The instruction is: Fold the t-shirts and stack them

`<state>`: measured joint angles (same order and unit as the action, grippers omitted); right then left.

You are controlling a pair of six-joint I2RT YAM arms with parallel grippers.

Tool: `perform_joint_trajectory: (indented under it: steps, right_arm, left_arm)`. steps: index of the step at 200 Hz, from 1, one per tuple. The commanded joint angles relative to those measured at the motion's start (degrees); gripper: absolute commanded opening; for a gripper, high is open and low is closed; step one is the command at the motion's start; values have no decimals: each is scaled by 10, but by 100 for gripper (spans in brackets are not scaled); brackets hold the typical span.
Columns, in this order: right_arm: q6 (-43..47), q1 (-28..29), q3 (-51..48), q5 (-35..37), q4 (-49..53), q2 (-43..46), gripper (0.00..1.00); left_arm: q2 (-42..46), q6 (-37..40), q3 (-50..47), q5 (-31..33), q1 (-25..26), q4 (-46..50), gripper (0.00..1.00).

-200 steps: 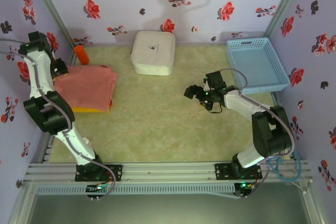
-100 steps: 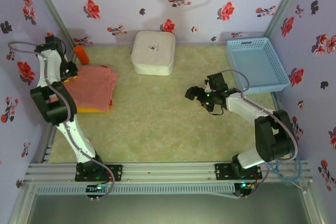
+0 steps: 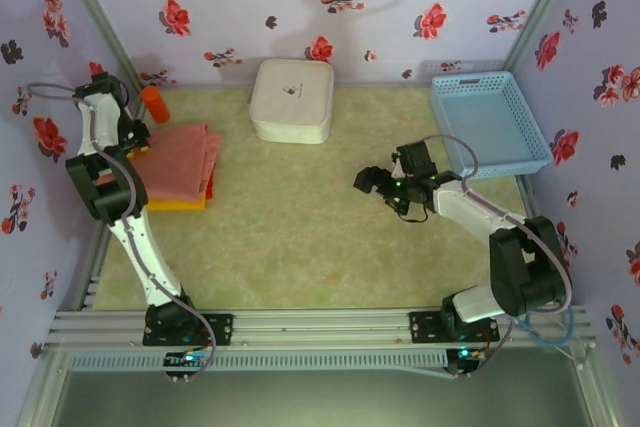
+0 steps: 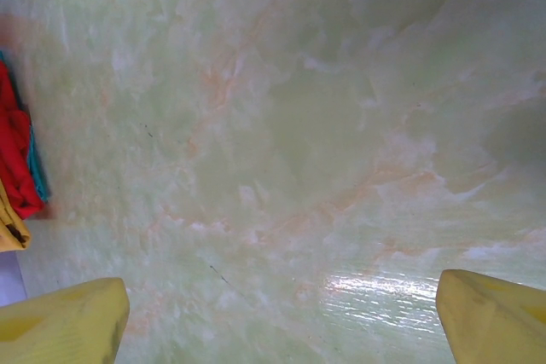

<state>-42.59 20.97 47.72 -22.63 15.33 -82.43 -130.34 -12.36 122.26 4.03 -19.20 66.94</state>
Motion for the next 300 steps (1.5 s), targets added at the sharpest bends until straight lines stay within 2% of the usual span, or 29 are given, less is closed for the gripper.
perform_joint_trajectory:
  steps: [1, 34, 66, 97, 115, 127, 128, 131, 133, 149, 189, 197, 208, 227, 241, 258, 278, 300]
  right_arm:
    - [-7, -3, -4, 11, 7, 17, 94]
    - [13, -2, 14, 21, 27, 17, 94]
    - [68, -4, 53, 68, 79, 27, 94]
    - [124, -6, 95, 138, 128, 42, 97]
    - [143, -8, 103, 184, 135, 57, 99]
    - [158, -8, 104, 218, 134, 67, 99]
    - [159, -8, 103, 222, 134, 68, 99]
    - [161, -8, 102, 230, 134, 70, 99]
    - [166, -8, 101, 236, 133, 72, 99]
    - [192, -10, 98, 288, 126, 85, 99]
    - [287, -13, 37, 444, 40, 136, 99]
    - [299, -16, 24, 464, 25, 145, 99]
    - [314, -24, 9, 476, 11, 157, 99]
    - [339, -38, -27, 483, -28, 180, 99]
    - [366, -44, -63, 486, -73, 199, 99]
    - [371, -53, -91, 500, -104, 214, 99]
    - [372, -66, -117, 503, -133, 218, 99]
    - [371, -72, -155, 514, -186, 212, 100]
  left_arm:
    - [6, -3, 6, 0, -5, 20, 28]
    - [74, -5, 9, -13, -2, 14, 35]
    - [124, -8, 37, -21, 2, 30, 43]
    - [168, -10, 67, -47, 9, 52, 50]
    - [208, -2, 41, -59, 21, 33, 53]
    - [247, 3, -13, -64, 30, -8, 57]
    - [251, 4, -19, -64, 31, -11, 58]
    - [262, 5, -34, -66, 33, -25, 73]
    - [270, 6, -45, -67, 34, -33, 79]
    - [327, 6, -135, -79, 41, -110, 99]
    - [442, 11, -345, -92, 47, -298, 100]
    - [465, 25, -393, -112, 49, -341, 100]
    - [502, 40, -462, -136, 55, -405, 100]
    - [566, 30, -595, -138, 64, -527, 100]
    - [599, 12, -681, -117, 68, -605, 100]
    - [621, 16, -753, -86, 81, -652, 100]
    - [629, 40, -817, -45, 105, -696, 100]
    - [619, 46, -889, -22, 110, -798, 100]
